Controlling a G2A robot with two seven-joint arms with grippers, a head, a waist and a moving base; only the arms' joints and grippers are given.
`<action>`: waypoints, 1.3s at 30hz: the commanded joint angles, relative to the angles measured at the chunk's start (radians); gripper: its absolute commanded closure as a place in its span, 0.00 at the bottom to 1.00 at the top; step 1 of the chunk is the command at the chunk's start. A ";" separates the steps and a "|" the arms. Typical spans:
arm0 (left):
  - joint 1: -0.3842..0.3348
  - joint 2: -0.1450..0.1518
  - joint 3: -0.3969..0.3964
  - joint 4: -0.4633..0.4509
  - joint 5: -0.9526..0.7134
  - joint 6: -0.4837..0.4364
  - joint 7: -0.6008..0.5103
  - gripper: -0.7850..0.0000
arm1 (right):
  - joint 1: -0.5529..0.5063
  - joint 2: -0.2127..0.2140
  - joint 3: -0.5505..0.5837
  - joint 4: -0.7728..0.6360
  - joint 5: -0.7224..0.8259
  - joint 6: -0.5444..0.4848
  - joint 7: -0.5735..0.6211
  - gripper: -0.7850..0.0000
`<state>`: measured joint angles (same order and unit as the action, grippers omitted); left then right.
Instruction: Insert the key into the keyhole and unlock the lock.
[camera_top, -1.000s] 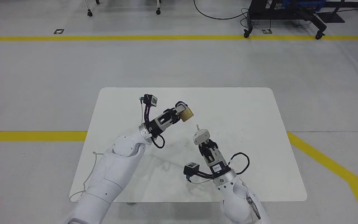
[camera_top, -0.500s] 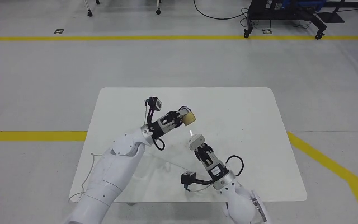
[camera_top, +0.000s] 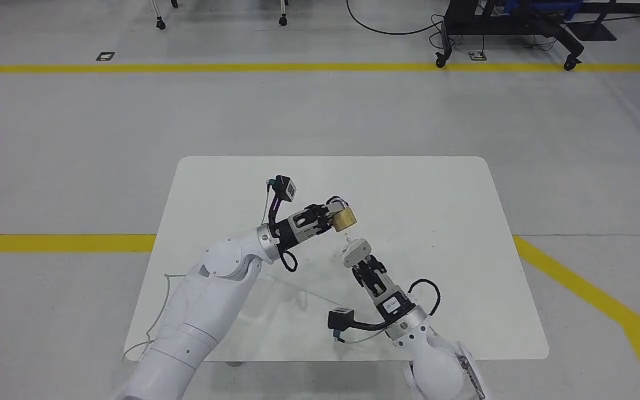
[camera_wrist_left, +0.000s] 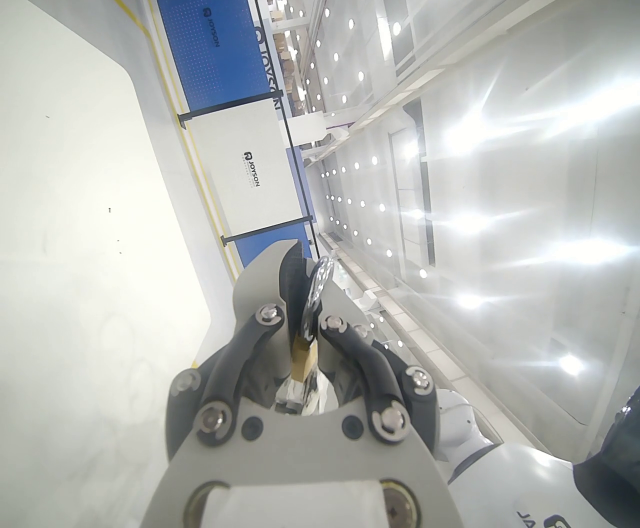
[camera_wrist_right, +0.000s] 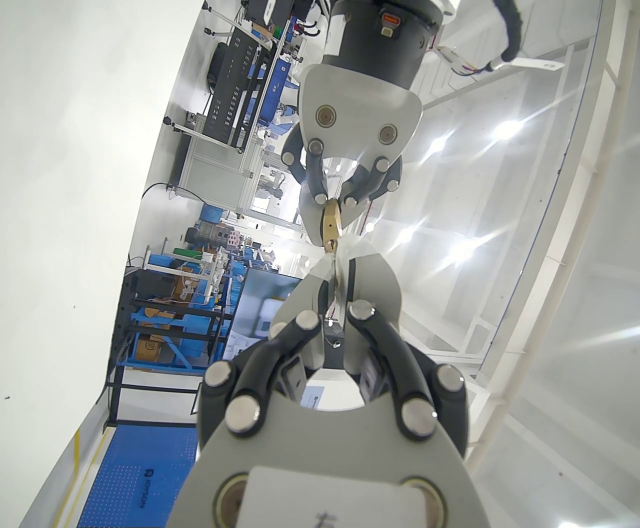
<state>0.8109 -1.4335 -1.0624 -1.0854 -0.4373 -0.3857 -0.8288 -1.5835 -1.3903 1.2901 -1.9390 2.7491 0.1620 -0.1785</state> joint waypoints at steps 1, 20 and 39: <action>0.000 0.000 0.001 -0.002 0.003 -0.001 -0.003 1.00 | 0.002 0.000 -0.001 0.002 -0.006 -0.005 0.008 1.00; 0.007 0.004 -0.005 -0.005 0.022 -0.001 -0.003 1.00 | 0.008 -0.003 -0.013 0.010 -0.014 -0.017 0.021 1.00; 0.007 0.007 -0.002 -0.009 0.043 -0.001 -0.010 1.00 | 0.015 -0.006 -0.021 0.010 -0.017 -0.048 0.031 1.00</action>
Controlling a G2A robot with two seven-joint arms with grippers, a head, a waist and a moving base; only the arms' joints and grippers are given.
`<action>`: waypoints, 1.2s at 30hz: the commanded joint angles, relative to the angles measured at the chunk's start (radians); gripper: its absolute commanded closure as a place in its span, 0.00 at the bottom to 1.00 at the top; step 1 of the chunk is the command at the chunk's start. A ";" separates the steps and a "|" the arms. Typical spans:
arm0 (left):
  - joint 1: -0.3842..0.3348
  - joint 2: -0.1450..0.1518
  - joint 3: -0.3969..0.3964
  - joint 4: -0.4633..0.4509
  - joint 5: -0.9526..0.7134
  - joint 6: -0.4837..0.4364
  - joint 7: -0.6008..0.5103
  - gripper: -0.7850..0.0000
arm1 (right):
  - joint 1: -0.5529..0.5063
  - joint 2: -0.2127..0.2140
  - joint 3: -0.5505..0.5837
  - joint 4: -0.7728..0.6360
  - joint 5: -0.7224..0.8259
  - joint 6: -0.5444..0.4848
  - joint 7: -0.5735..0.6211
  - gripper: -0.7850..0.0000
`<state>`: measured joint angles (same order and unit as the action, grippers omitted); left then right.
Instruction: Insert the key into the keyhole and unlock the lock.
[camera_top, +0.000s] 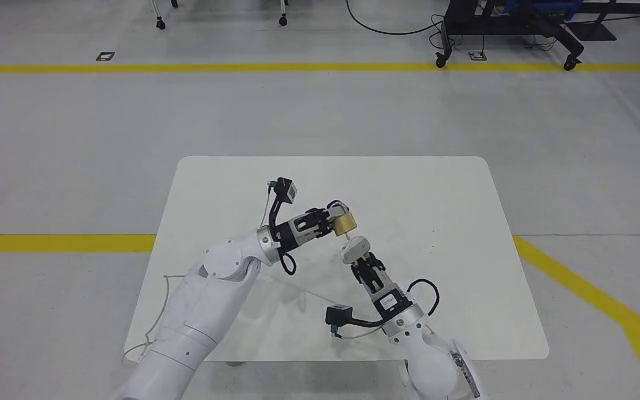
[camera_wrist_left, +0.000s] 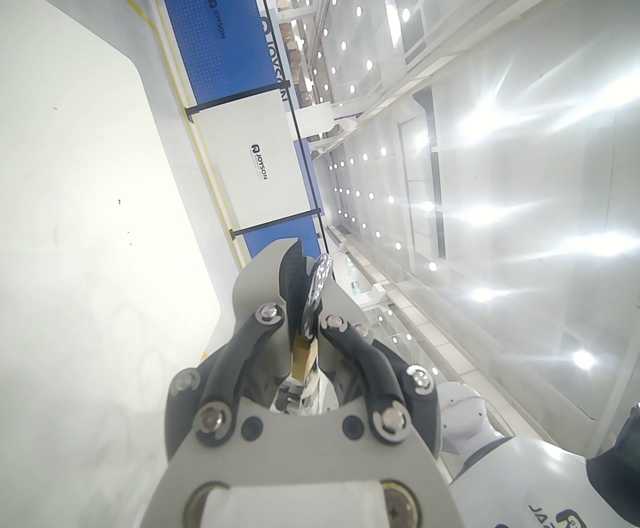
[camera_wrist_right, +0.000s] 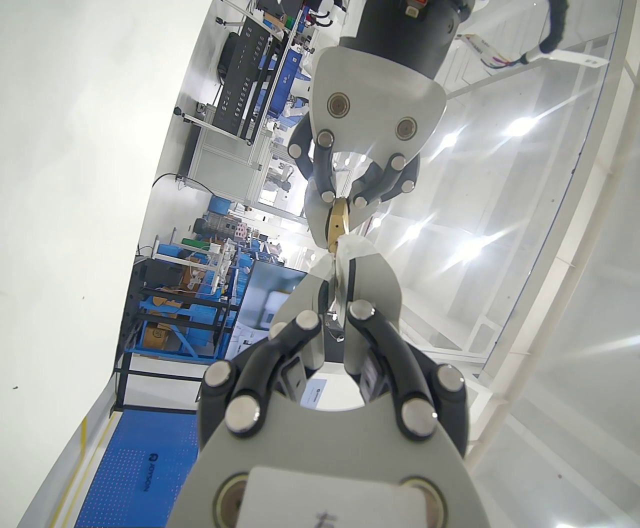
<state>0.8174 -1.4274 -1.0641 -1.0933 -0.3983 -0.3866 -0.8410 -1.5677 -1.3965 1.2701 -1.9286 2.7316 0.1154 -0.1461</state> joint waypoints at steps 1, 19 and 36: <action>0.001 0.001 0.000 -0.002 0.006 0.001 0.001 1.00 | -0.001 0.000 -0.001 -0.001 0.001 -0.002 -0.001 1.00; 0.013 0.006 0.005 -0.043 0.051 0.036 0.014 1.00 | -0.001 -0.002 0.000 -0.004 -0.001 -0.016 0.007 0.55; 0.018 0.012 -0.014 -0.038 0.044 0.025 0.032 1.00 | -0.023 0.000 0.015 -0.025 0.032 0.013 -0.029 0.75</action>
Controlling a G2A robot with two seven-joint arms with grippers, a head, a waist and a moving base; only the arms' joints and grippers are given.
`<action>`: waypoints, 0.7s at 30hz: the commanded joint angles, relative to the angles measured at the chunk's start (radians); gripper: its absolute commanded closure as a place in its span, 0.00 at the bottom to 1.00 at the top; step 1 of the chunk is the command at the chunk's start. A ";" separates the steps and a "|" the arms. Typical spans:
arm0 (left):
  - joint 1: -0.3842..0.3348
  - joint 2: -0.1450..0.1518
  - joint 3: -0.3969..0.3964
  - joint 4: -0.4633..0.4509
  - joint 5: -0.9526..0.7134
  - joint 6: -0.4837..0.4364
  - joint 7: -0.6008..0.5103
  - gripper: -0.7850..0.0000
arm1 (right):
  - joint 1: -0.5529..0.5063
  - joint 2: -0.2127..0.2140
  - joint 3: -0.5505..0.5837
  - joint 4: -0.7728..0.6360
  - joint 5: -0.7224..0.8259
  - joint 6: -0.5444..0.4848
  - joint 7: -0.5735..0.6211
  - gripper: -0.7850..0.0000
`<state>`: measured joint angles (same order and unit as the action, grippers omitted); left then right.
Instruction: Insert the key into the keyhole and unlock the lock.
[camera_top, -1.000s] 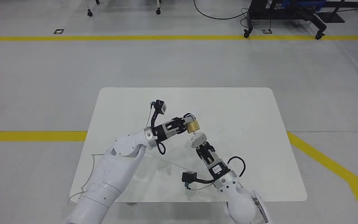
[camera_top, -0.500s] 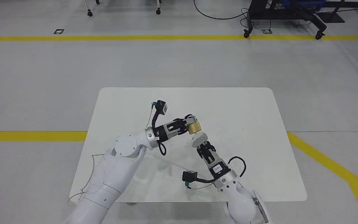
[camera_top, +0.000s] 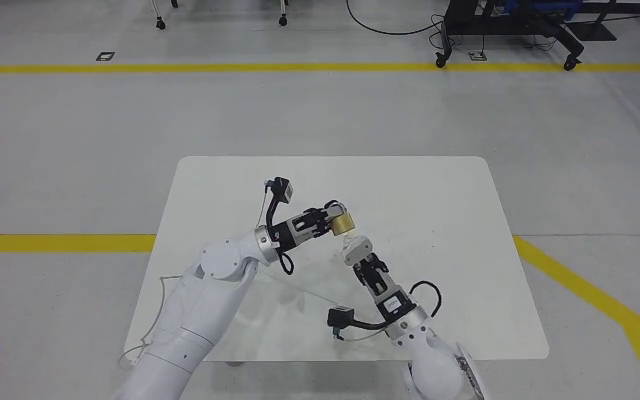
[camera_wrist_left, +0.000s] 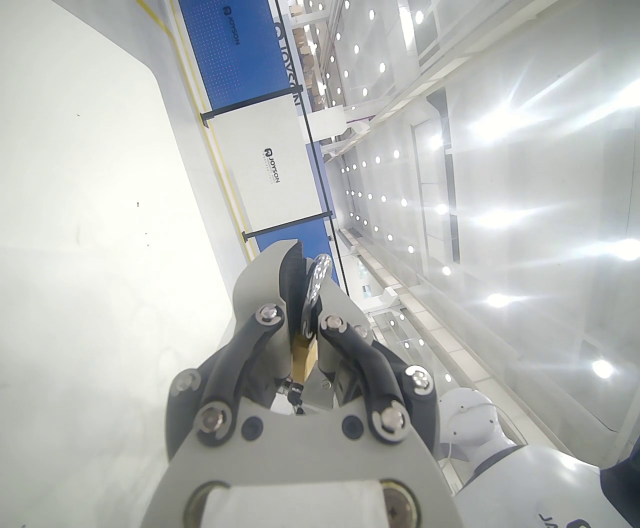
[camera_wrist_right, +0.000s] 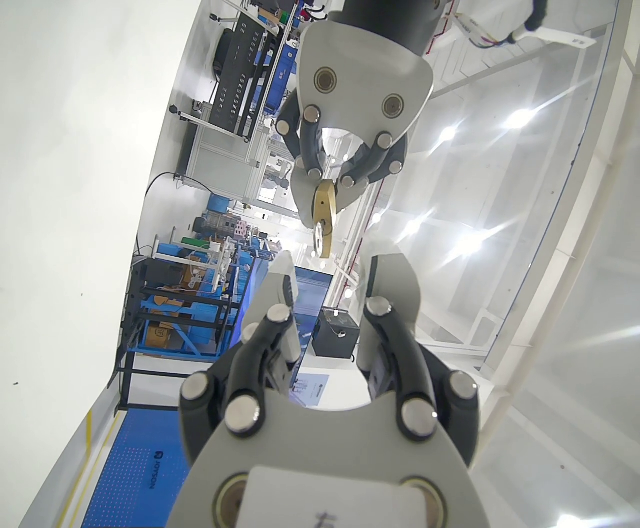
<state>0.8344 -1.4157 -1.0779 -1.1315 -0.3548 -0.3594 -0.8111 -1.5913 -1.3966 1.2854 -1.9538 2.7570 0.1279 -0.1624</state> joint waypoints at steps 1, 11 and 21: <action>0.001 0.000 0.000 0.000 0.002 -0.004 0.004 1.00 | 0.001 0.001 0.002 0.001 0.013 -0.001 -0.021 0.87; 0.002 -0.002 0.009 0.009 -0.010 -0.011 -0.002 1.00 | 0.019 0.000 0.002 0.016 0.022 -0.020 -0.032 1.00; -0.001 -0.002 0.001 0.028 -0.024 -0.033 0.014 1.00 | 0.026 -0.002 0.008 0.019 0.027 -0.024 -0.007 0.71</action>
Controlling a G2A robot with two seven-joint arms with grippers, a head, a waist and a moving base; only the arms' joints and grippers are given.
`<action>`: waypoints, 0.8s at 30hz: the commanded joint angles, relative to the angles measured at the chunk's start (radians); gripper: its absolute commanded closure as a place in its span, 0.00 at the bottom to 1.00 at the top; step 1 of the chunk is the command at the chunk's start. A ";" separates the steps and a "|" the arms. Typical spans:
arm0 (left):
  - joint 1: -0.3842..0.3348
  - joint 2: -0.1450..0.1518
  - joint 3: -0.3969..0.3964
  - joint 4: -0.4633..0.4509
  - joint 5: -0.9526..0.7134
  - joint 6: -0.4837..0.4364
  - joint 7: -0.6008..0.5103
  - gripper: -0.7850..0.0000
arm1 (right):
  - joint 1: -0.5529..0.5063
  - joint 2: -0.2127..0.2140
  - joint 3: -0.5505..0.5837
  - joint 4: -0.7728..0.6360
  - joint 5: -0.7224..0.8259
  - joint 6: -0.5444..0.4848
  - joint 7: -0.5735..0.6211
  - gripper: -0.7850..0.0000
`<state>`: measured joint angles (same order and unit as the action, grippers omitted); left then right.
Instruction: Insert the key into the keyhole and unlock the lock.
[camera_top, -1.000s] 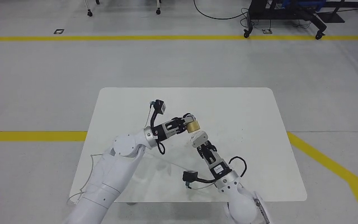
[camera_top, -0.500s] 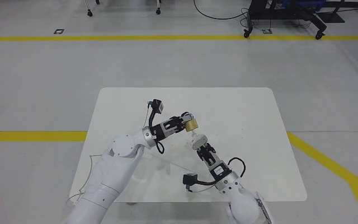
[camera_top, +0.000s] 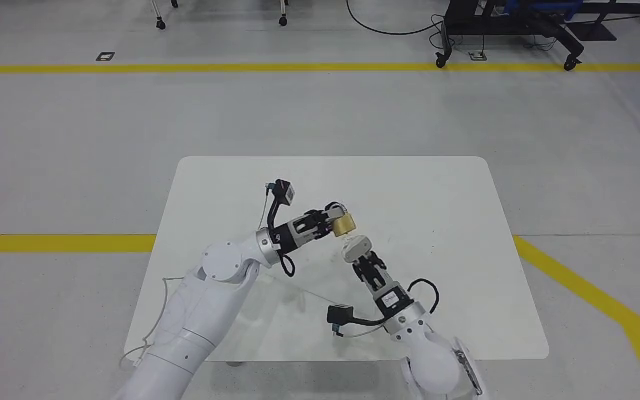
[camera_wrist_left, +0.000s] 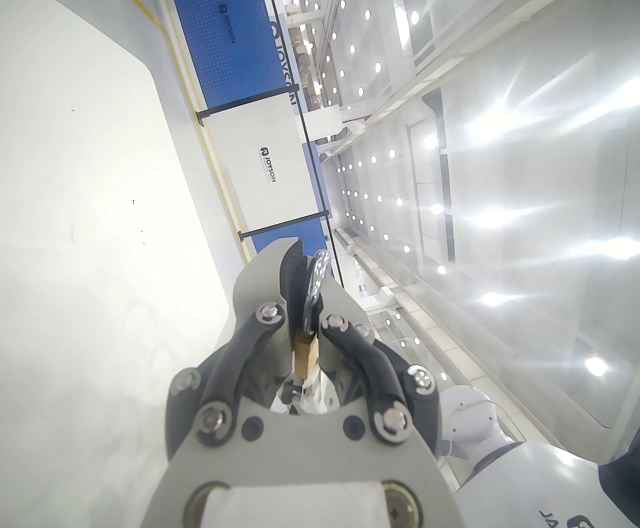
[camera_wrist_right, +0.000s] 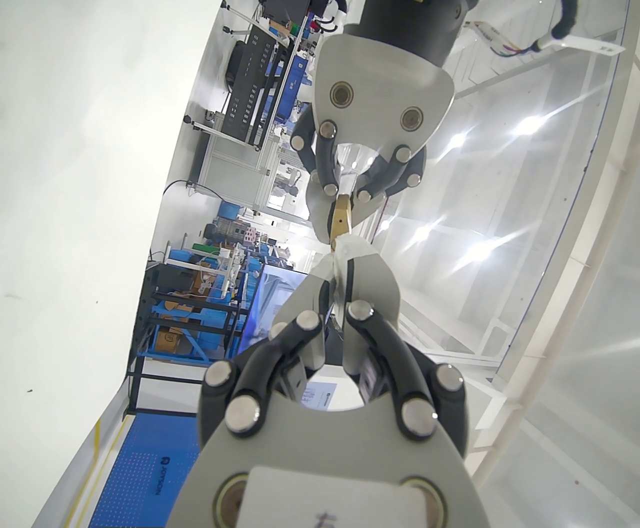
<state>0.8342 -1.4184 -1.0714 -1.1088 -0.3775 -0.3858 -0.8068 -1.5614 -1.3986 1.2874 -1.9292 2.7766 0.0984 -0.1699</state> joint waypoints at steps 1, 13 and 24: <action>0.000 0.001 -0.011 0.008 -0.002 -0.014 0.019 1.00 | -0.007 0.001 0.013 -0.011 0.016 0.012 0.002 0.63; -0.004 0.005 -0.034 0.025 0.006 -0.006 0.060 1.00 | -0.028 -0.003 0.031 0.037 -0.473 0.037 0.448 0.00; -0.004 0.005 -0.034 0.025 0.006 -0.006 0.060 1.00 | -0.028 -0.003 0.031 0.037 -0.473 0.037 0.448 0.00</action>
<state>0.8301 -1.4129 -1.1057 -1.0836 -0.3719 -0.3919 -0.7467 -1.5891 -1.4018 1.3181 -1.8919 2.3040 0.1356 0.2779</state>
